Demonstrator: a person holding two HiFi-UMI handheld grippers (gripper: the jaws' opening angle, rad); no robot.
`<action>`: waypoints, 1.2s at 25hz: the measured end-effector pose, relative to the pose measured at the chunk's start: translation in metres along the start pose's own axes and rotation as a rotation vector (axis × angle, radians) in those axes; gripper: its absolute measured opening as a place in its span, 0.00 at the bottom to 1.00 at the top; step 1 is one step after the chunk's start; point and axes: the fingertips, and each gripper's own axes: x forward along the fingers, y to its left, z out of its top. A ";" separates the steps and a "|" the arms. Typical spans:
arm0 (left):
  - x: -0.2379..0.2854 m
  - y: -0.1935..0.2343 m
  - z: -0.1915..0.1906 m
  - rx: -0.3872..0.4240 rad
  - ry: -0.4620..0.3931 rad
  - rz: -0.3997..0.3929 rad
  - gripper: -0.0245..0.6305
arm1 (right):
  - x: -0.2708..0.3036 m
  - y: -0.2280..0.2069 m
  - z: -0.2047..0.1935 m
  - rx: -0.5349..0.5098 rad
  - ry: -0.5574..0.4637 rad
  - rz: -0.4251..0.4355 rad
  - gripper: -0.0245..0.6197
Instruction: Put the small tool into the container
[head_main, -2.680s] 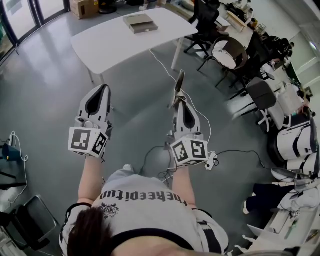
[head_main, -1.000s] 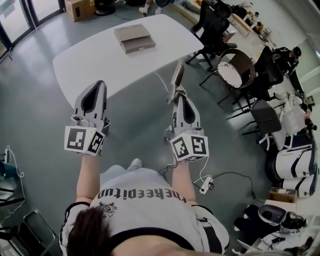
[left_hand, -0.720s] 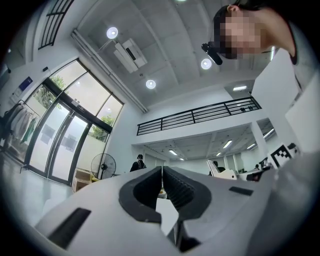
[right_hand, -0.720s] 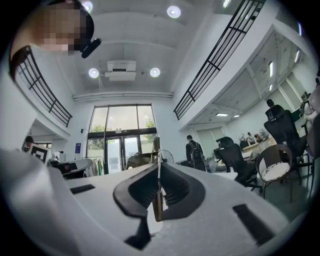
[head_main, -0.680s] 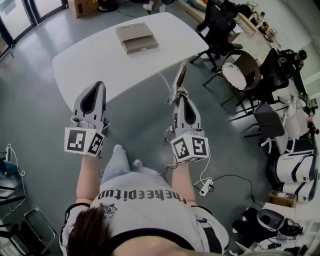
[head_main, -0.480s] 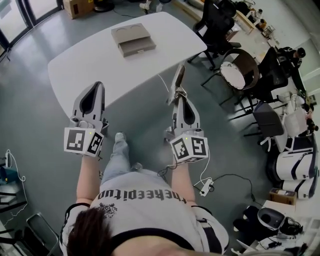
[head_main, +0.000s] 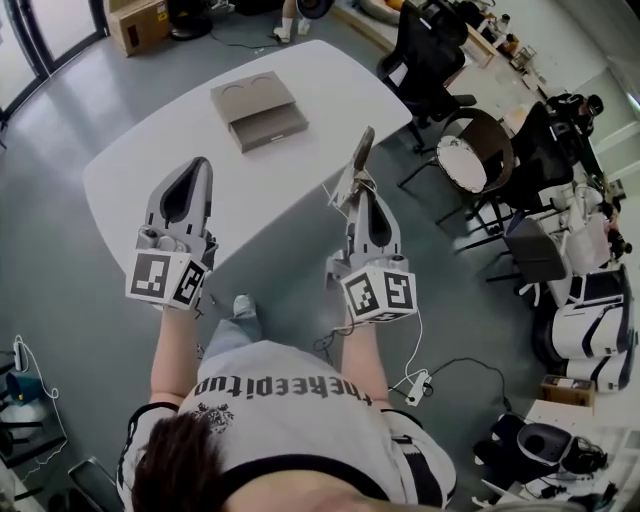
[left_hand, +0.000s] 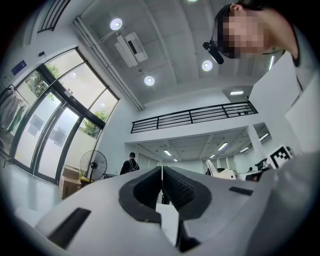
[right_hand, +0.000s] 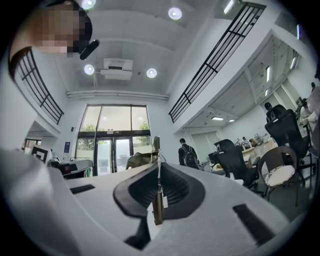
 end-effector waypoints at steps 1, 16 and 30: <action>0.009 0.008 0.000 0.000 0.000 -0.004 0.06 | 0.011 0.000 -0.001 0.001 -0.002 -0.004 0.04; 0.072 0.096 -0.016 -0.025 0.012 -0.046 0.06 | 0.105 0.024 -0.026 -0.008 0.007 -0.039 0.04; 0.117 0.118 -0.049 -0.063 0.030 -0.026 0.06 | 0.155 0.005 -0.050 -0.034 0.068 -0.015 0.04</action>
